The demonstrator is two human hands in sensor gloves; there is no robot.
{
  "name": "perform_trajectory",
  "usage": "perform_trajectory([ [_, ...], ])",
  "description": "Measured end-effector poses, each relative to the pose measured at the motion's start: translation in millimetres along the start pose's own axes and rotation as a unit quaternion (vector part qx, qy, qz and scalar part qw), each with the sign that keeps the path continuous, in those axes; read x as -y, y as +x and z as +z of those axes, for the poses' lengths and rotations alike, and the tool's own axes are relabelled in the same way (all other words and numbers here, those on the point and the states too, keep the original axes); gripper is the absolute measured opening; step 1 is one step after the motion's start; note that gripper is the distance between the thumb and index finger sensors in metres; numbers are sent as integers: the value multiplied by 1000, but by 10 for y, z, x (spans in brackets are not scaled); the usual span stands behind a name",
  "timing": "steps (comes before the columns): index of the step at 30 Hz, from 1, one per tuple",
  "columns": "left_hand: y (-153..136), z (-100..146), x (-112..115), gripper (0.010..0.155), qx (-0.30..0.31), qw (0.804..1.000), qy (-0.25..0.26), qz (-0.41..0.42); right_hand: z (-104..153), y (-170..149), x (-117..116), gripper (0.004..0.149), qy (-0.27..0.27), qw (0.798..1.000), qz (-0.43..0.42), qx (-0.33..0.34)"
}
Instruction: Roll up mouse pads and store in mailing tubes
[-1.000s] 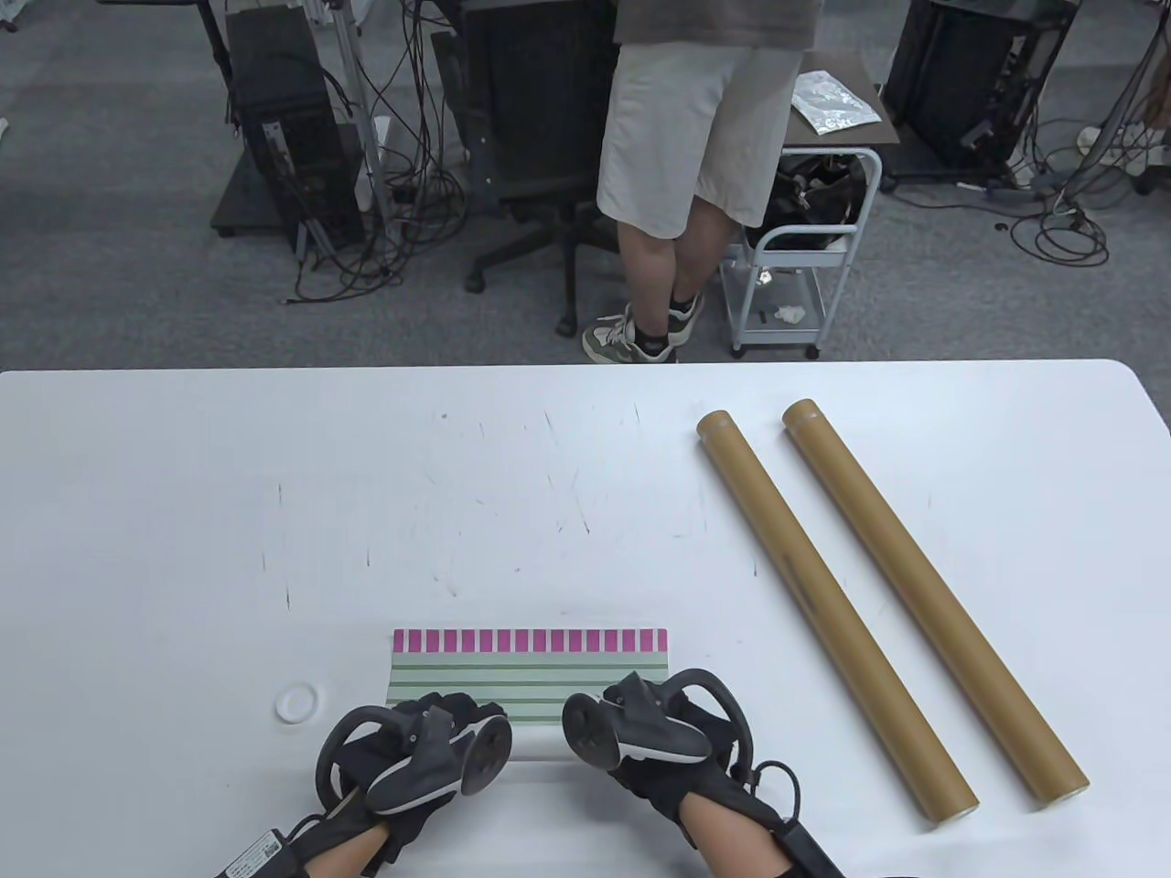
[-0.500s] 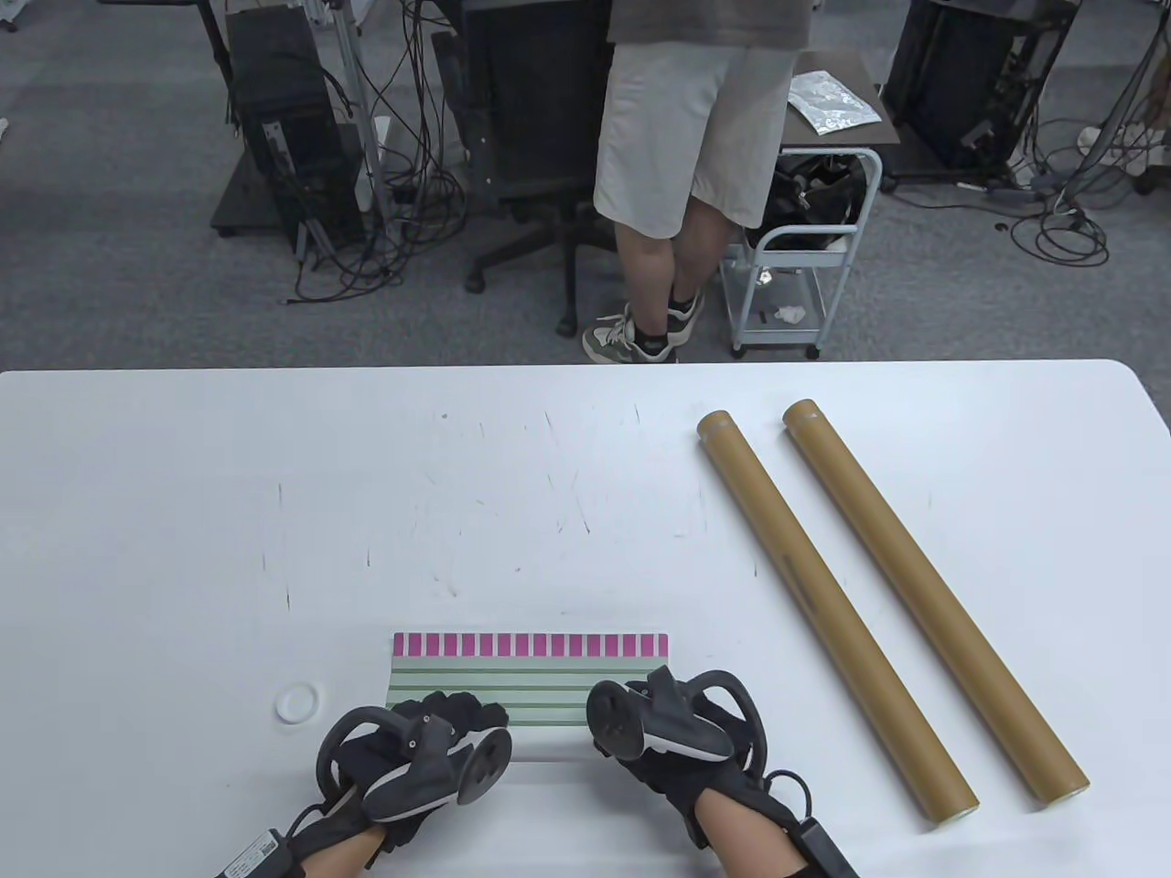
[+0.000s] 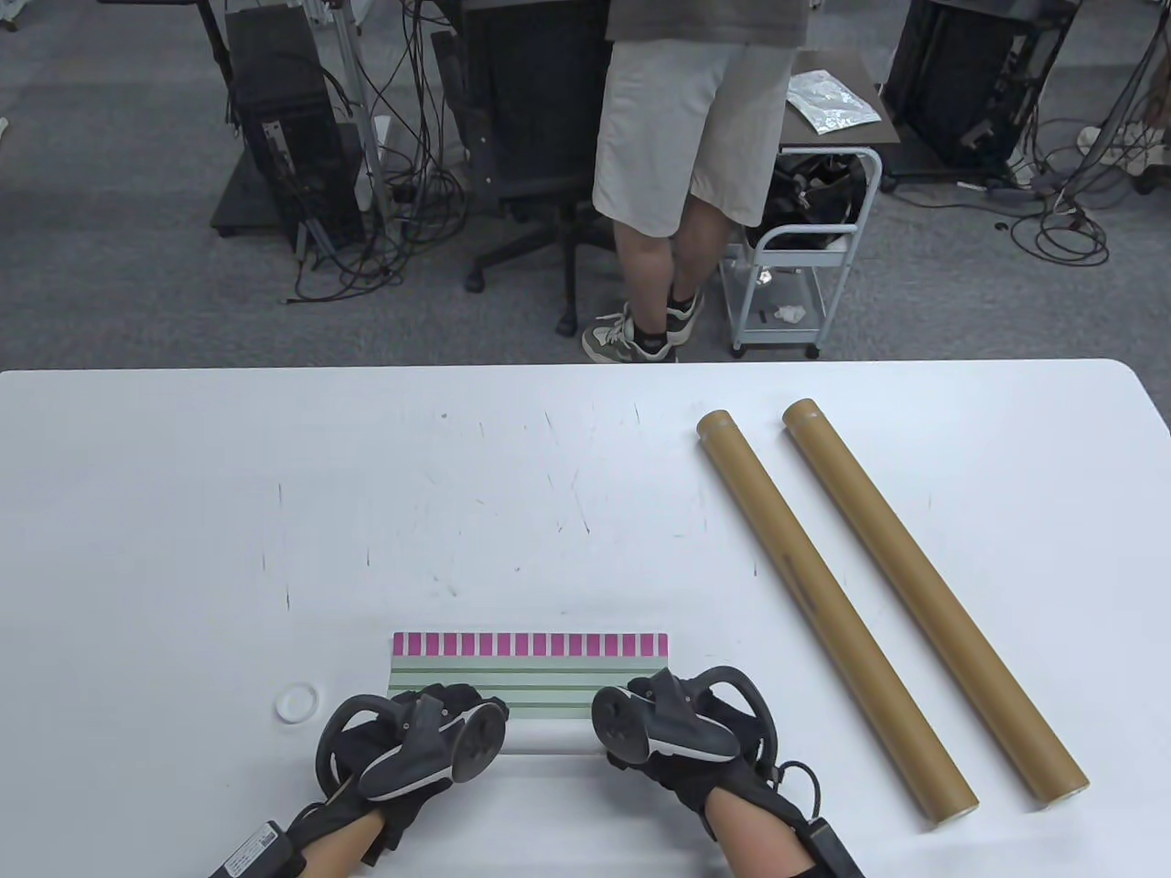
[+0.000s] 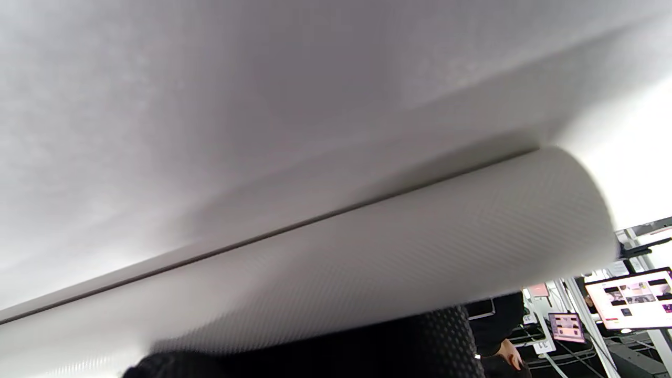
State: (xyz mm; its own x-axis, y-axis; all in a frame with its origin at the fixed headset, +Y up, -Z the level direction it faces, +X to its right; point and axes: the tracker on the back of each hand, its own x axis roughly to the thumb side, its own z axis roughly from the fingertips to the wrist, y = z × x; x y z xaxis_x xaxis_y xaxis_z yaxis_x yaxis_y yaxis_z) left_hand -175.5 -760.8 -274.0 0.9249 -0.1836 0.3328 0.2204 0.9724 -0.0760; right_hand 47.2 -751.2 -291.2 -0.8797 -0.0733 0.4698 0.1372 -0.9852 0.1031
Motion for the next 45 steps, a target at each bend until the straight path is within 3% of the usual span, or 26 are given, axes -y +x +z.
perform_trajectory([
  [9, 32, 51, -14, 49, 27, 999, -29, 3, -8, 22, 43, 57, 46, 999, -10, 19],
  [12, 57, 109, -26, 56, 52, 997, 18, -48, -14, 31, 42, 56, 50, 999, -7, 21],
  [15, 90, 119, -42, 52, 48, 999, 12, -20, -3, 31, 29, 55, 50, 998, -9, 22],
  [19, 124, 79, -49, 53, 31, 998, 1, -59, 30, 32, -7, 57, 49, 999, -10, 22],
  [24, 45, 22, -22, 51, 15, 1000, -17, -10, 49, -1, -10, 59, 40, 999, -15, 18],
  [27, 40, -2, -2, 50, 7, 1000, -16, -23, 47, -67, -3, 67, -8, 999, -37, 0],
  [29, 46, 1, 8, 50, 17, 999, -13, -34, 24, -104, -47, 62, 14, 999, -51, -6],
  [31, 34, 45, -38, 52, 25, 998, 23, -53, 19, -118, -65, 55, 14, 997, -75, -8],
  [37, 47, 43, -27, 55, 29, 998, 9, -52, -39, -146, -65, 51, 14, 995, -95, -20],
  [40, 54, 26, -18, 56, 19, 998, 5, -54, -9, -117, -57, 52, 8, 997, -80, -19],
  [43, 20, 8, -8, 55, 9, 1000, 0, -28, 48, -33, 6, 51, -68, 997, -25, -9],
  [45, 13, -14, -8, 53, 3, 1000, -10, -21, 38, 10, 31, 52, -59, 998, -19, 1],
])
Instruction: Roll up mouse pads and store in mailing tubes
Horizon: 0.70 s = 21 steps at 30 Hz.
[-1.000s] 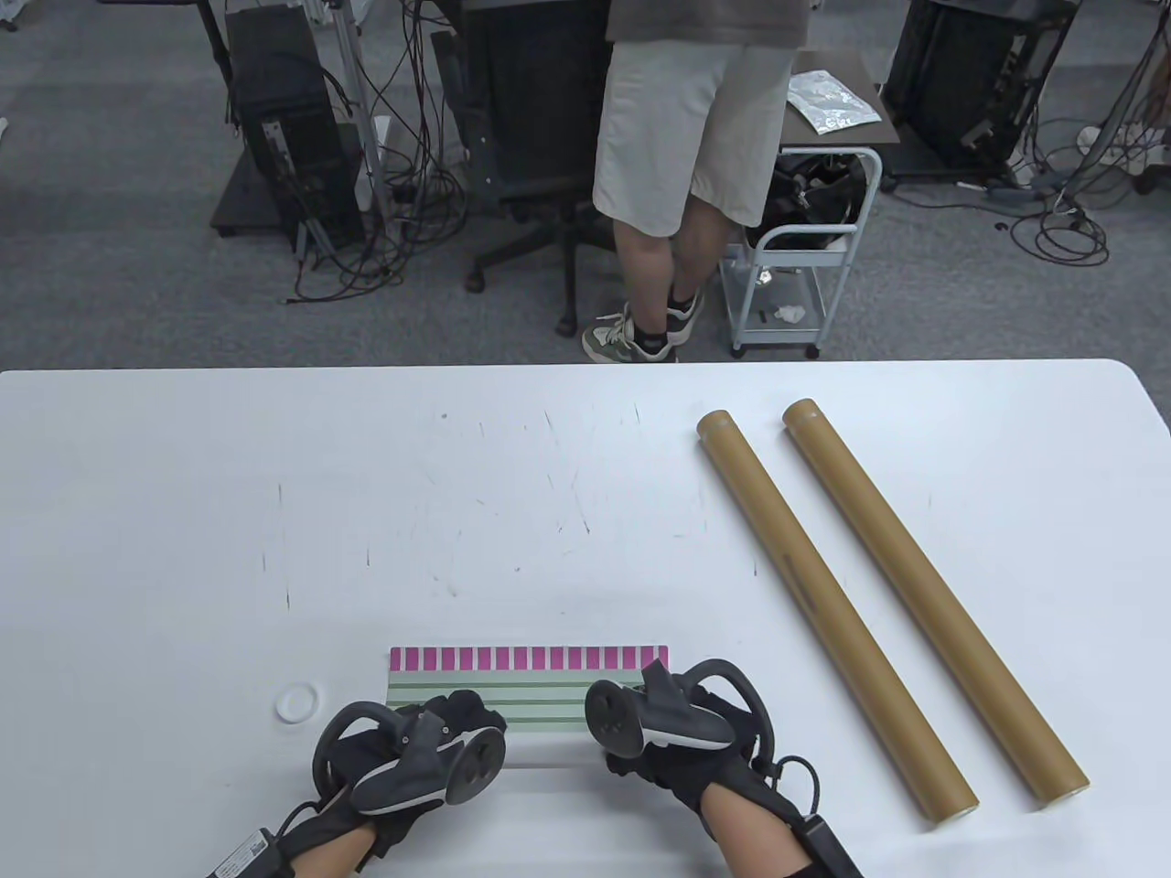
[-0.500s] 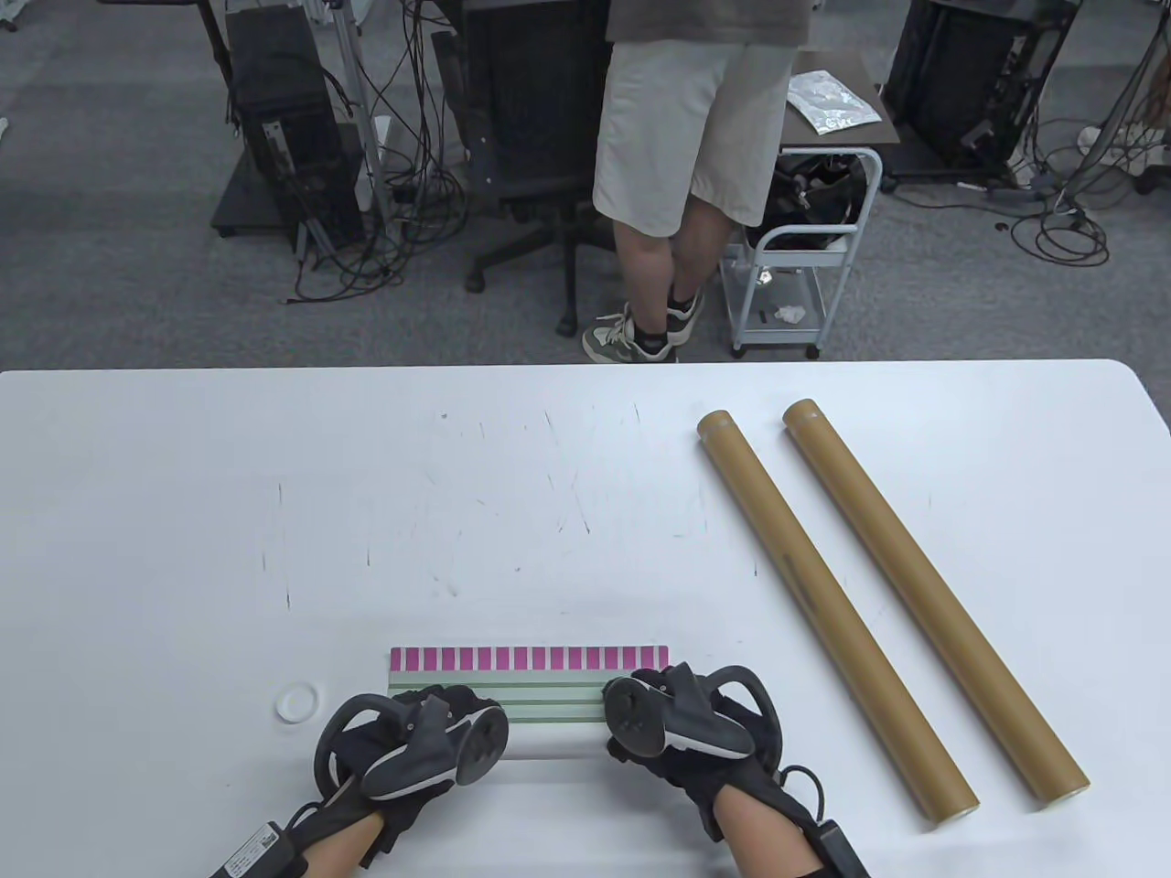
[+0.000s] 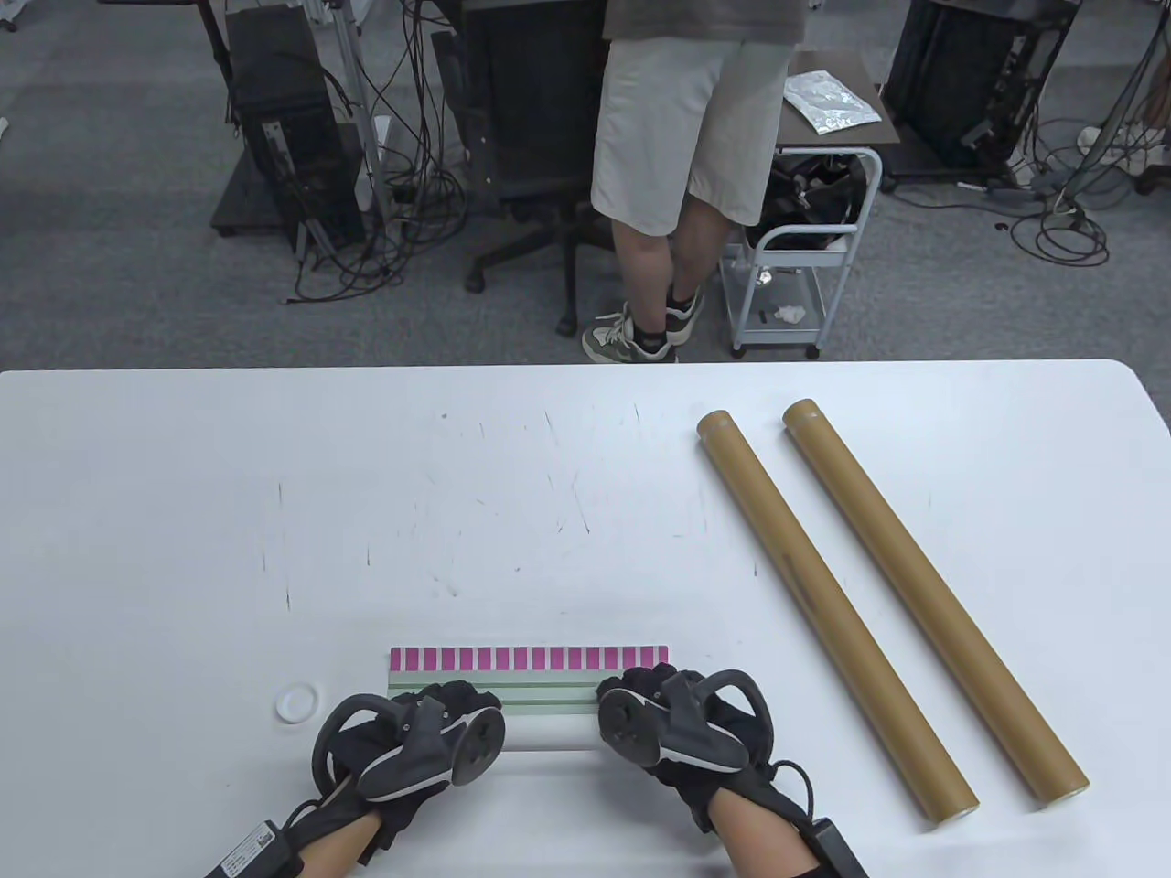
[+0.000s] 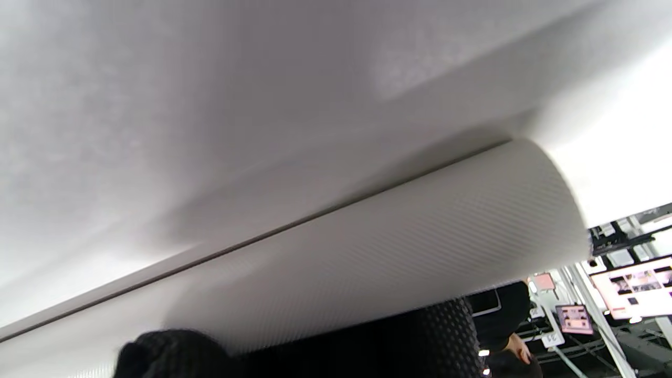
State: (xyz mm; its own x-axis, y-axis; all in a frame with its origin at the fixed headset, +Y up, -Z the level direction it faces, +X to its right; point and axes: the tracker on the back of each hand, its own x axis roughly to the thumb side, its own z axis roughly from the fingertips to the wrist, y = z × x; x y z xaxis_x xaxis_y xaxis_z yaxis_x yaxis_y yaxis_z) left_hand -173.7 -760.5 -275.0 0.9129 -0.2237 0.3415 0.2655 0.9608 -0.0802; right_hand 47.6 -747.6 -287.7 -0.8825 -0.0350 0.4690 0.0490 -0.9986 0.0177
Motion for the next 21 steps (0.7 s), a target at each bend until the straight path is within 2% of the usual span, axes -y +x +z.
perform_trajectory([
  [3, 2, -10, 1, 52, -2, 1000, -2, -1, -25, 5, -39, 53, 9, 1000, 15, -5],
  [10, -46, -51, 6, 51, -5, 1000, -19, 23, -58, -13, -55, 51, 34, 999, -11, -13],
  [15, -40, 14, -23, 51, 19, 999, -35, 28, -48, -2, -43, 50, 75, 997, -30, 9],
  [17, -20, 38, -42, 50, 17, 999, -40, 25, -48, 0, -44, 50, 71, 997, -28, 8],
  [19, -2, 54, -95, 48, 18, 1000, -21, 5, -56, 3, -54, 50, 71, 997, -24, 5],
  [21, 42, 109, -155, 48, 24, 999, 35, -10, -60, 0, -55, 49, 69, 997, -24, 1],
])
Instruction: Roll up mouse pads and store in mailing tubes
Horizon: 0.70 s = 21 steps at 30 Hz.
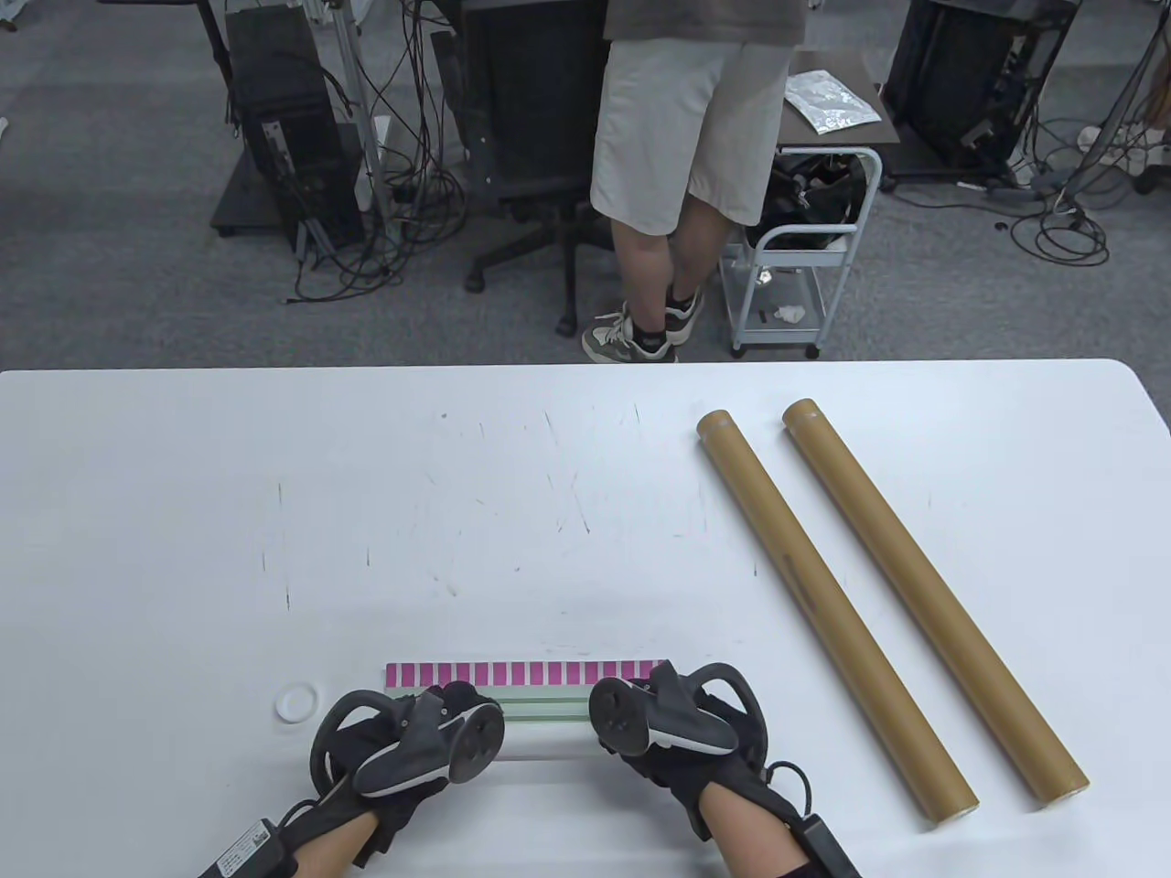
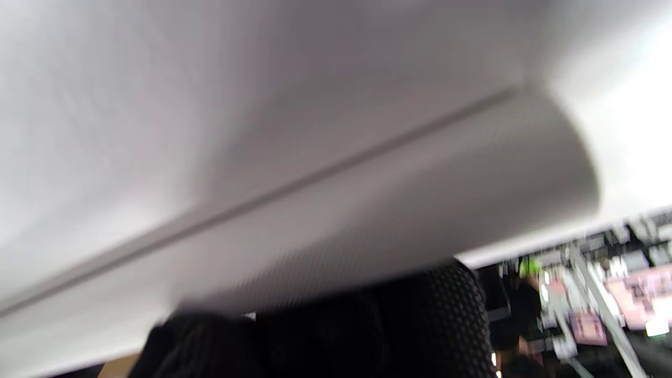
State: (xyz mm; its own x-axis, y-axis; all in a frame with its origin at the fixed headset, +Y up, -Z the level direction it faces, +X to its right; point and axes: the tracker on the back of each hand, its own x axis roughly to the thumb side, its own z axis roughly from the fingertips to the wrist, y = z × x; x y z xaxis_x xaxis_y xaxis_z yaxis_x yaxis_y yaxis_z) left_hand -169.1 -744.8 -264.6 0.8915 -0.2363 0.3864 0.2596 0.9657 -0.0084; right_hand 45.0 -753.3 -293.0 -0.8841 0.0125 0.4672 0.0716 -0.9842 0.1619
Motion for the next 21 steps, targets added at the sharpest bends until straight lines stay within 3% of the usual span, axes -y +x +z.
perform_trajectory([
  [4, 50, 2, 35, 50, -11, 1000, -6, -28, 17, 4, 2, 50, -11, 1000, 13, -9],
  [7, 33, -38, 57, 48, -23, 1000, -12, -18, 70, 29, 91, 45, -79, 997, 19, -1],
  [21, -19, -92, 40, 49, -16, 997, -72, 15, 6, 12, 44, 49, 12, 1000, -5, 2],
])
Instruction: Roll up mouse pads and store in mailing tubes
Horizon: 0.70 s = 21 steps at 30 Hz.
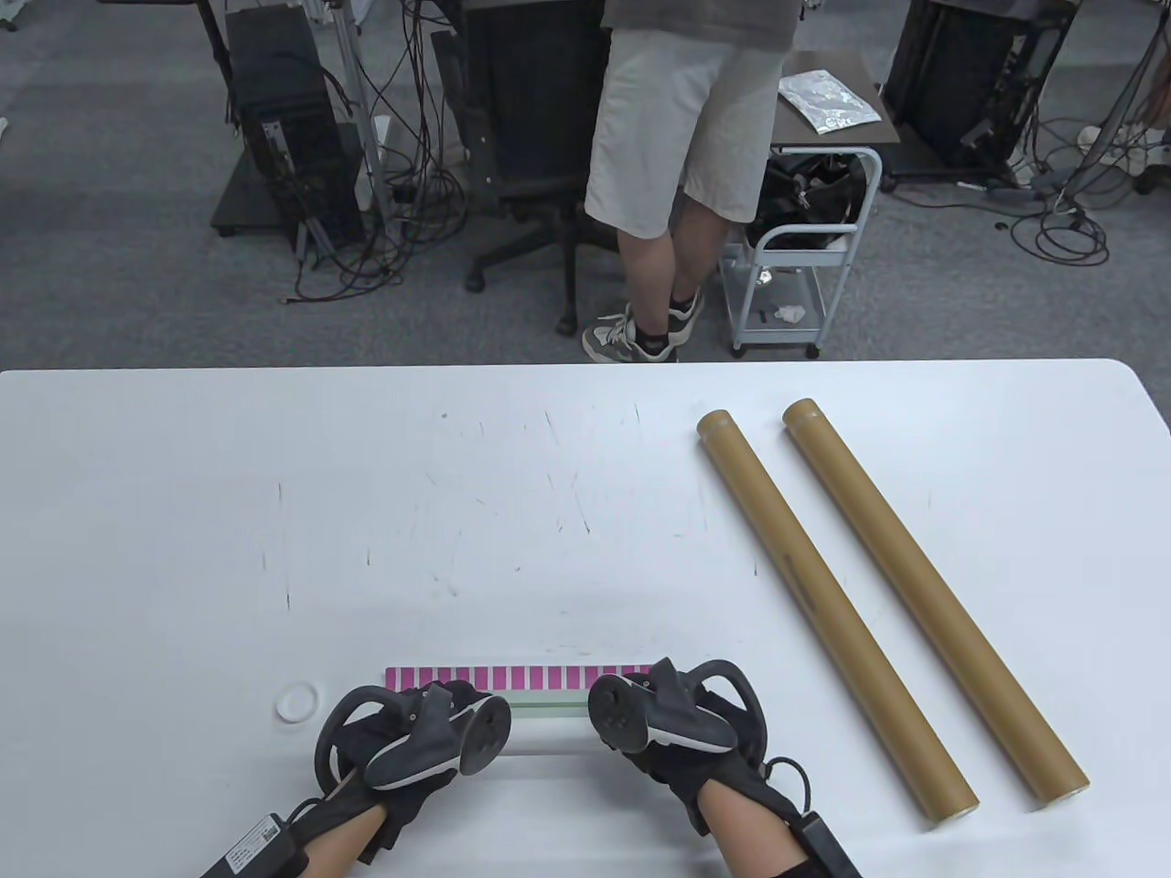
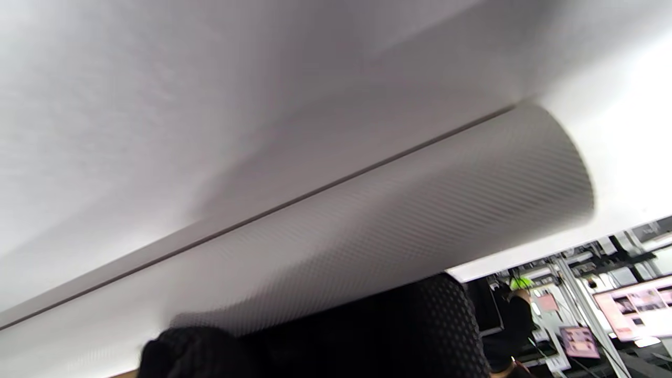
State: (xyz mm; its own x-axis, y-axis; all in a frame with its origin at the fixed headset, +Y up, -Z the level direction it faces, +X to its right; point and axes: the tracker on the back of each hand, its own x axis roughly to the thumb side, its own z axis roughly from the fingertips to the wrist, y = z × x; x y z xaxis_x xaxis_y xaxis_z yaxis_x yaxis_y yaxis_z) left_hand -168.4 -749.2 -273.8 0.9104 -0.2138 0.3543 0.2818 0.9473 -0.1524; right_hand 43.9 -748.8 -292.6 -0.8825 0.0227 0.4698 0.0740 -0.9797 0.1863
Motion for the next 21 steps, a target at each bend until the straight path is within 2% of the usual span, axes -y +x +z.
perform_trajectory([
  [7, 9, 44, -25, 48, 7, 1000, 6, -11, -5, 32, -6, 49, 10, 1000, 7, 5],
  [10, -19, 95, -71, 44, 7, 997, 77, -6, -21, 65, -4, 49, 9, 999, 37, 2],
  [15, 2, 84, -5, 48, 0, 998, 60, -18, 14, 67, -19, 49, -9, 999, 32, -1],
  [18, -38, 55, 6, 47, -5, 999, 50, -1, 57, 34, 45, 45, -68, 997, 24, -5],
  [21, -119, 4, 25, 47, -6, 999, 26, 45, 42, 43, 14, 53, -38, 999, 15, 0],
])
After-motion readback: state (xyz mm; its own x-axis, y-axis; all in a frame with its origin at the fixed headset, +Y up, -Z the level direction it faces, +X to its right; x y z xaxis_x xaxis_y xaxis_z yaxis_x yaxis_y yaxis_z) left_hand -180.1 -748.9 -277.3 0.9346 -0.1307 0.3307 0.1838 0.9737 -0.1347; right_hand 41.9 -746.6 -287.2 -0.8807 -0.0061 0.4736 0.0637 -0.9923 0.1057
